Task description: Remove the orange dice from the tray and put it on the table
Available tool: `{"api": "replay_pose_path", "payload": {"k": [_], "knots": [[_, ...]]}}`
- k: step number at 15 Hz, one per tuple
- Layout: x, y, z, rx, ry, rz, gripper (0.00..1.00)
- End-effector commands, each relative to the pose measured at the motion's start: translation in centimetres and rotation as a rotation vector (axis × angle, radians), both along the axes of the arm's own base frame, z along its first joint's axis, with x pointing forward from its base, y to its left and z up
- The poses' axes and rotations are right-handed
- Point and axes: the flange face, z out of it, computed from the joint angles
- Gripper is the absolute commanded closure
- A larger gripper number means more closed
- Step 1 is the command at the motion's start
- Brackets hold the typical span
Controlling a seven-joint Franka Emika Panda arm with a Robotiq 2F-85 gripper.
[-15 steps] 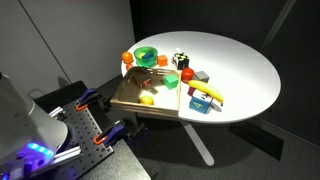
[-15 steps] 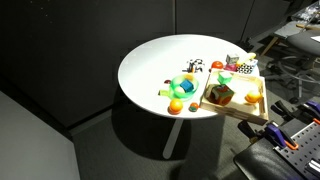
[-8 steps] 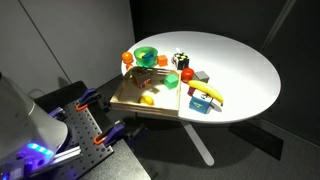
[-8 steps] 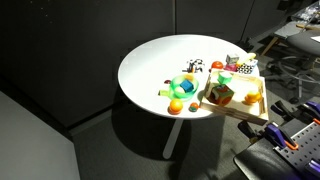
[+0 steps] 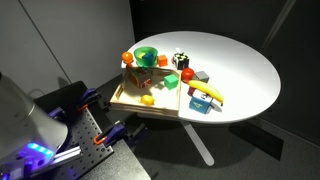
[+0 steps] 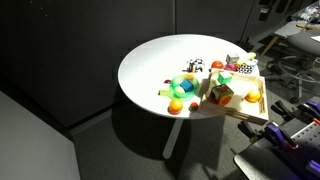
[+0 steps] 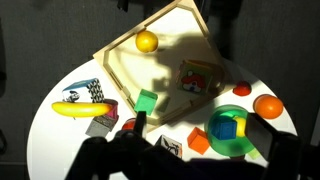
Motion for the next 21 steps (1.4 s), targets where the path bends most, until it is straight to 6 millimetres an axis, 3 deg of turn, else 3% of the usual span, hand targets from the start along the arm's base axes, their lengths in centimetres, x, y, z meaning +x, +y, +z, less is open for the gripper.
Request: {"api": "replay_pose_path", "payload": {"k": [1,10,19,21], "knots": [[2.0,0.1,-1.3,0.003,-0.019,-0.048,0.00],[3.2,-0.7,-7.4,0.002,-0.004,-0.097,0.00],[3.1,-0.3,-7.4,0.005,0.014,-0.080,0.00],[3.6,-0.7,-8.6,-0.003,0.038,-0.089,0.00]]}}
